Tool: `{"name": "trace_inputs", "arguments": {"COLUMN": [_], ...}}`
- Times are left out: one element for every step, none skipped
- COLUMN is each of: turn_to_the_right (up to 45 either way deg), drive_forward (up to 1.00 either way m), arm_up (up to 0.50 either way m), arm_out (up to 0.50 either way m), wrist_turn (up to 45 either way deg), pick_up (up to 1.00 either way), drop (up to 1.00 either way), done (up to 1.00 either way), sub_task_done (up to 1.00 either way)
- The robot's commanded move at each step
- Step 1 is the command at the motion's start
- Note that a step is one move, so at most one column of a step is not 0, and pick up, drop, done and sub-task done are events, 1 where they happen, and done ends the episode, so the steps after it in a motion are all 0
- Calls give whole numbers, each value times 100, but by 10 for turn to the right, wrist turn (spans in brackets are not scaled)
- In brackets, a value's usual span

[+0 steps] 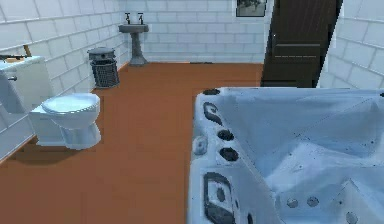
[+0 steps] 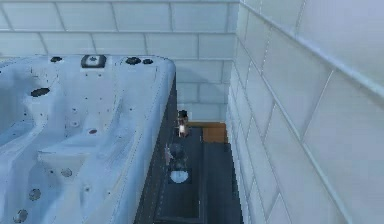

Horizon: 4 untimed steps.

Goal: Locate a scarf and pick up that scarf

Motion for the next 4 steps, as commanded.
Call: {"name": "trace_inputs", "arguments": {"turn_to_the_right": [0,0,0,0], "drive_forward": [0,0,0,0], "arm_up": [50,16,0,0], "arm_out": [0,0,42,0], "wrist_turn": [0,0,0,450], "pick_up": [0,0,0,0], "drop": [0,0,0,0], "done": [0,0,0,0], "sub_task_done": [0,0,0,0]}}
